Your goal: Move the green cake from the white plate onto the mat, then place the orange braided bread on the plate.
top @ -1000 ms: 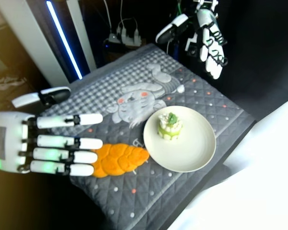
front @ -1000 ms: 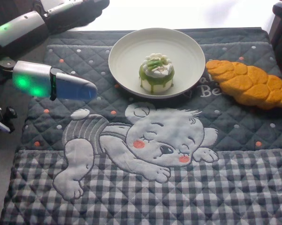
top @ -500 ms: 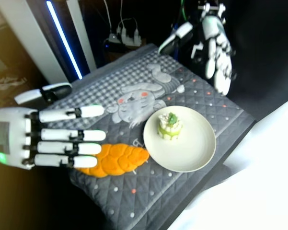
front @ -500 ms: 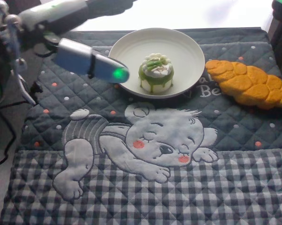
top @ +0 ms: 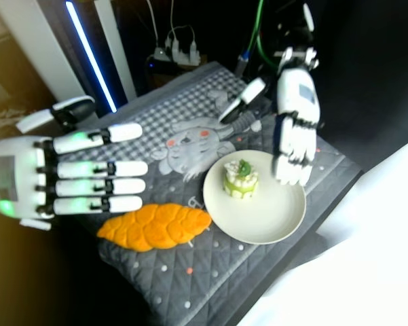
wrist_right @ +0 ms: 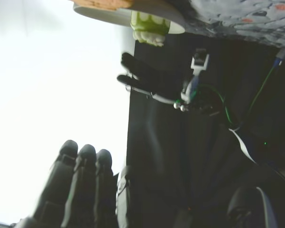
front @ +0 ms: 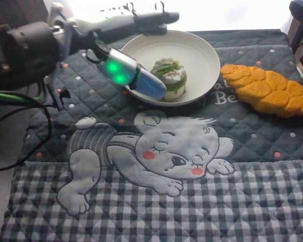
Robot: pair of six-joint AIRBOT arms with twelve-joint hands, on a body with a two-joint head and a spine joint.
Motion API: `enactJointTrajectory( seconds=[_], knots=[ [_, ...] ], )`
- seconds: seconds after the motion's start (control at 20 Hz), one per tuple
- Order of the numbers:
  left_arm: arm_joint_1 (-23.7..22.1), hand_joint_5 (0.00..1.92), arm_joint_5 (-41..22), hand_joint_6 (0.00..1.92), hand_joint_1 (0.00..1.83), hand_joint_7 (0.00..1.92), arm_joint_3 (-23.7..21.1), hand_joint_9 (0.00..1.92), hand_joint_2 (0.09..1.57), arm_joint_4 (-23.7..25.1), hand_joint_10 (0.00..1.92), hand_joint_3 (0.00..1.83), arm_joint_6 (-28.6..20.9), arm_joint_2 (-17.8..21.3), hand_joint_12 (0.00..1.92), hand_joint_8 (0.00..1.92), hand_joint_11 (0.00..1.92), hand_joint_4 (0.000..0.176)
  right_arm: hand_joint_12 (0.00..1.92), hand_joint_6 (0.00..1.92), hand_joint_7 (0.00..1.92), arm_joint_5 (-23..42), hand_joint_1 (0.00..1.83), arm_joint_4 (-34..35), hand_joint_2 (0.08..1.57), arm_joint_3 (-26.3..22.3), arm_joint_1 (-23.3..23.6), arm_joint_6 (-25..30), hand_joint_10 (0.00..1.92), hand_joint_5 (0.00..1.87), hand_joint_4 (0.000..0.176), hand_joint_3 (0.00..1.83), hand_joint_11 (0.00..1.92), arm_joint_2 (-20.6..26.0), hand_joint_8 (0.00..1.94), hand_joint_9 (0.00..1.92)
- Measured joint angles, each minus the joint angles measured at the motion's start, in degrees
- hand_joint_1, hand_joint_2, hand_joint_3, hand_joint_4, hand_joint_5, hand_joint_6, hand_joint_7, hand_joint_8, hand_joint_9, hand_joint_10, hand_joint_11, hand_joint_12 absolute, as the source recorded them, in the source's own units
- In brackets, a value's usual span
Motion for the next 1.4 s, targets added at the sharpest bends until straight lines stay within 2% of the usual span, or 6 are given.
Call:
enactJointTrajectory(
  seconds=[0.45,1.0,1.1,1.15,1.25,1.4],
  knots=[
    [-0.8,0.09,5.6,0.00,0.63,0.26,3.5,0.26,0.67,4.4,0.00,0.00,-1.1,-4.0,0.55,0.00,0.00,0.163,0.01,0.00,0.13,0.7,0.47,-1.0,0.86,-0.8,0.0,-0.9,0.00,0.10,0.176,0.01,0.01,0.4,0.00,0.10],
    [-0.4,0.08,6.3,0.00,0.56,0.35,3.8,0.35,0.64,5.0,0.02,0.00,-1.3,-5.2,0.70,0.01,0.04,0.119,0.06,0.00,0.12,0.8,0.43,-1.2,0.84,-1.1,0.0,-1.1,0.01,0.11,0.176,0.00,0.08,0.4,0.01,0.14],
    [-0.3,0.10,6.4,0.00,0.55,0.40,3.9,0.41,0.67,5.3,0.00,0.00,-1.2,-5.6,0.77,0.00,0.02,0.085,0.07,0.00,0.12,0.8,0.40,-1.2,0.85,-1.1,0.0,-1.1,0.01,0.11,0.176,0.00,0.09,0.4,0.00,0.15],
    [-0.3,0.11,6.3,0.00,0.55,0.43,3.9,0.43,0.68,5.2,0.00,0.00,-1.2,-5.7,0.81,0.00,0.01,0.087,0.07,0.00,0.12,0.8,0.41,-1.2,0.83,-1.2,0.0,-1.1,0.01,0.11,0.176,0.00,0.10,0.4,0.00,0.15],
    [-0.2,0.23,6.3,0.01,0.60,0.53,3.9,0.51,0.72,5.2,0.01,0.00,-1.3,-5.9,0.92,0.01,0.00,0.146,0.07,0.00,0.12,0.8,0.43,-1.2,0.81,-1.2,0.0,-1.1,0.00,0.09,0.176,0.00,0.08,0.4,0.01,0.13],
    [0.2,0.44,5.9,0.01,0.76,0.88,3.9,0.70,0.90,5.1,0.08,0.01,-1.4,-5.9,1.25,0.06,0.00,0.161,0.08,0.00,0.14,0.8,0.44,-1.2,0.82,-1.2,0.0,-1.1,0.01,0.10,0.176,0.00,0.07,0.4,0.01,0.13]
  ],
)
